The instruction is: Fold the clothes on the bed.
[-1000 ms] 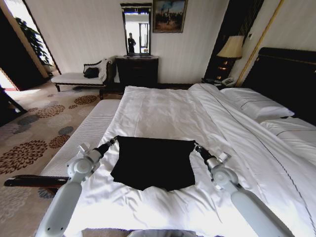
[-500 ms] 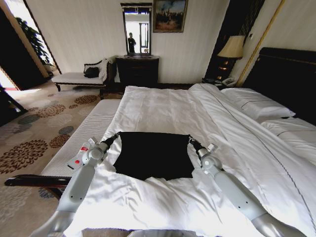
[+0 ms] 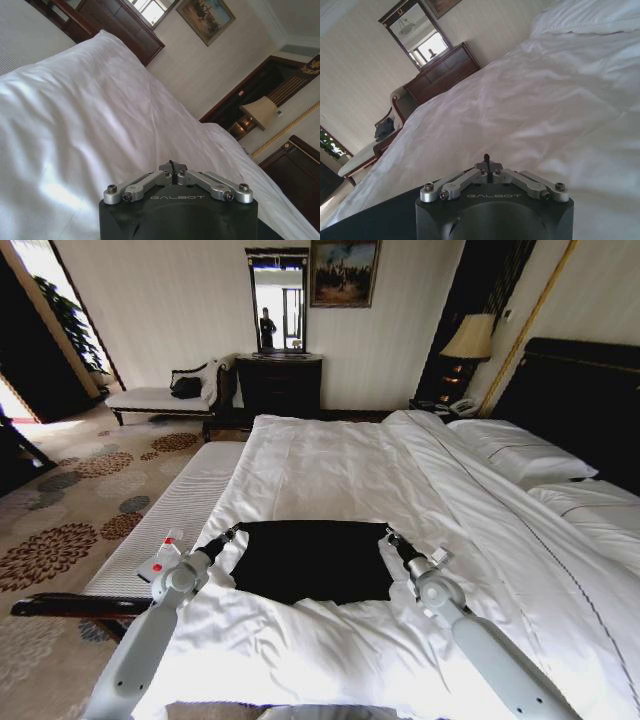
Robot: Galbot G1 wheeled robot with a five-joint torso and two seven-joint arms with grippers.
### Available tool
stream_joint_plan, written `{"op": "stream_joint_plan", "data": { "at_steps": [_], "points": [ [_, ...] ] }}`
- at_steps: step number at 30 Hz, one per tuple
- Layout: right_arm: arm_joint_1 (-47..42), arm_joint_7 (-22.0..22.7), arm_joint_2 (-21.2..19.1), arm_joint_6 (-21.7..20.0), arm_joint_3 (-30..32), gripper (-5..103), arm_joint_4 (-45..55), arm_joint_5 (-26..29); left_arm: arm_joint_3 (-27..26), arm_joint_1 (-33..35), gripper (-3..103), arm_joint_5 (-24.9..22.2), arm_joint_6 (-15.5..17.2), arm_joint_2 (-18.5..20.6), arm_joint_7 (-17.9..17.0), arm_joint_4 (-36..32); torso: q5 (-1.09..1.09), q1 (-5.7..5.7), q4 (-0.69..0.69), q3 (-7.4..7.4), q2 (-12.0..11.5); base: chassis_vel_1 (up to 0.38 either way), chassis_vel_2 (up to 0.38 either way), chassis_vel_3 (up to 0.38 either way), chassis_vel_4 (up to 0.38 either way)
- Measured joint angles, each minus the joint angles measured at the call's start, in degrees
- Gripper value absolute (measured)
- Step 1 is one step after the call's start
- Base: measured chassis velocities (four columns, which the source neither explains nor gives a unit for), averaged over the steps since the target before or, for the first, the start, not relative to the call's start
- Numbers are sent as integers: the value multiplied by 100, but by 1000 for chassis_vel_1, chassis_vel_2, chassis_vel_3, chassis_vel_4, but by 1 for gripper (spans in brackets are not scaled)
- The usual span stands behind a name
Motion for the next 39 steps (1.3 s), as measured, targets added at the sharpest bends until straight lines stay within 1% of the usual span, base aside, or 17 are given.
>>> {"op": "stream_joint_plan", "data": {
  "at_steps": [1, 5, 7, 8, 10, 14, 19, 22, 30, 39],
  "points": [
    [-232, 4, -8, -3, 78, 0, 101, -62, -31, 132, 0, 51, 1, 3, 7, -98, 1, -1, -1, 0, 0, 0, 0, 0, 0],
    [-539, 4, 3, -3, 195, 0, 213, -163, -73, 364, 0, 193, 3, -6, 17, -211, 0, -1, 0, -1, 0, 0, 0, 0, 0],
    [-751, 5, 21, -1, 286, 0, 322, -243, -149, 649, 0, 385, 1, -43, 54, -324, 0, 0, 2, 0, 0, 0, 0, 0, 0],
    [-751, 5, 21, -1, 286, 0, 322, -243, -149, 649, 0, 385, 1, -43, 54, -324, 0, 0, 2, 0, 0, 0, 0, 0, 0],
    [-956, 2, -16, 14, 334, 0, 419, -392, -241, 916, 0, 558, -20, -54, 82, -396, -1, 1, 2, 1, 0, 0, 0, 0, 0],
    [-1122, -25, -59, 61, 336, 0, 449, -553, -369, 1094, 0, 602, -58, -41, 96, -417, -2, 0, 1, 0, 0, 0, 0, 0, 0],
    [-1217, -34, 45, 101, 262, 0, 437, -704, -463, 1147, 0, 638, -73, 5, 103, -365, -1, 1, -1, 1, 0, 0, 0, 0, 0],
    [-1271, -34, 58, 112, 205, 0, 435, -807, -467, 1234, 0, 747, -115, 43, 139, -358, -1, 2, 1, 2, -1, 0, 0, 0, 0],
    [-1291, -46, 108, 154, 164, 0, 377, -896, -419, 1118, 0, 808, -183, 3, 140, -254, 0, 2, 1, 1, -1, 0, 0, 0, 0],
    [-1392, -48, 103, 174, 232, 0, 483, -909, -405, 1155, 0, 728, -204, 1, 122, -542, 0, 1, 1, 1, -1, 0, 0, 0, 0]
  ]
}}
